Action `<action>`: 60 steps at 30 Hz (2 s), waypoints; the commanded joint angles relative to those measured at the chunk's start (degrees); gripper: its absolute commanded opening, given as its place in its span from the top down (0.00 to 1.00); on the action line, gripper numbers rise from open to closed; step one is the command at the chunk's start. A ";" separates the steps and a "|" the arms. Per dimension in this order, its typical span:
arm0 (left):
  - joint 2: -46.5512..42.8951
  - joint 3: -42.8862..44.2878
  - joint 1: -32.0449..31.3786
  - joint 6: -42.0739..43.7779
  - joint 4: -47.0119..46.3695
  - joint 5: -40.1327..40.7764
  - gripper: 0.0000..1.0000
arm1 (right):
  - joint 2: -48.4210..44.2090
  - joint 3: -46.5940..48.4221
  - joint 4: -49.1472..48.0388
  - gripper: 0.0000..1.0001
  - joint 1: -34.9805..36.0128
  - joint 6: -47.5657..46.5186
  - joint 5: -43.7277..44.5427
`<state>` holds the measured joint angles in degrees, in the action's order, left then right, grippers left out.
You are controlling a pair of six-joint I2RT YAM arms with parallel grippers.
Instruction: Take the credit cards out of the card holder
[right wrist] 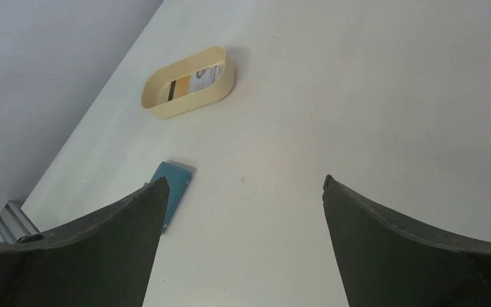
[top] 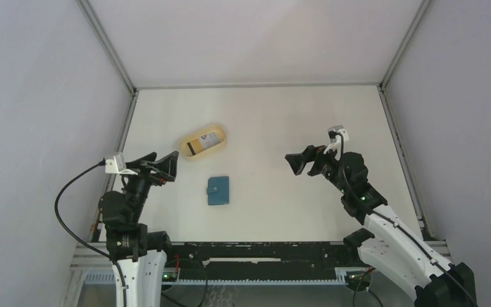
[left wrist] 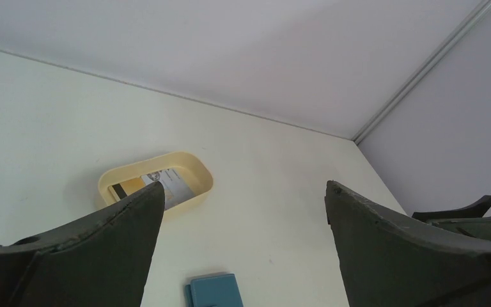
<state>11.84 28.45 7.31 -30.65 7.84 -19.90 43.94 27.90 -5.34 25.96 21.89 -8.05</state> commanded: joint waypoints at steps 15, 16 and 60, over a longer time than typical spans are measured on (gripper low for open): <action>5.45 0.12 0.09 -4.55 8.77 16.46 0.00 | 8.06 5.57 -2.44 0.00 7.63 -3.66 6.47; 6.22 -1.39 -0.09 -5.38 7.72 17.22 0.00 | 9.74 7.14 -1.50 0.01 9.73 -4.55 7.81; 49.01 -19.44 -20.49 -12.97 -28.54 23.17 0.02 | 59.81 19.94 -21.04 0.25 21.01 27.81 -12.90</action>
<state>58.89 8.69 -12.32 -42.61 -20.47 0.56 104.36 45.93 -23.64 45.87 47.86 -21.15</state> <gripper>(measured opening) 0.983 0.760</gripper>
